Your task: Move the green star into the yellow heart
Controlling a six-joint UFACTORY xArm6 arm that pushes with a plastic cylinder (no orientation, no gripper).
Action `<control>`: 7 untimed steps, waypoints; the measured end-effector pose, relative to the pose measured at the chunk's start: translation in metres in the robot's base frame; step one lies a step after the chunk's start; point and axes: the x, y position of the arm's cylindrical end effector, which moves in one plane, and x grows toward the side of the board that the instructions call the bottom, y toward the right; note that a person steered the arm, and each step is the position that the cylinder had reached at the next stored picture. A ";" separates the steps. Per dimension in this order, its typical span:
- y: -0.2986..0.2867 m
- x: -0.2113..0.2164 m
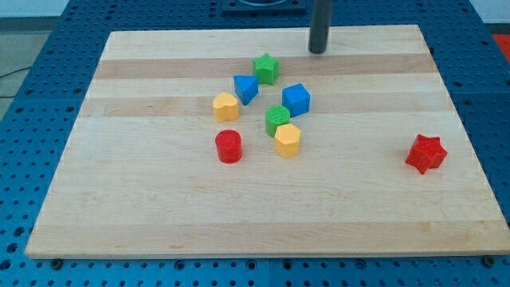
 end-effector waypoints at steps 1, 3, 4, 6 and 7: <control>-0.075 0.009; -0.049 0.042; -0.100 0.061; -0.201 0.024; -0.208 -0.015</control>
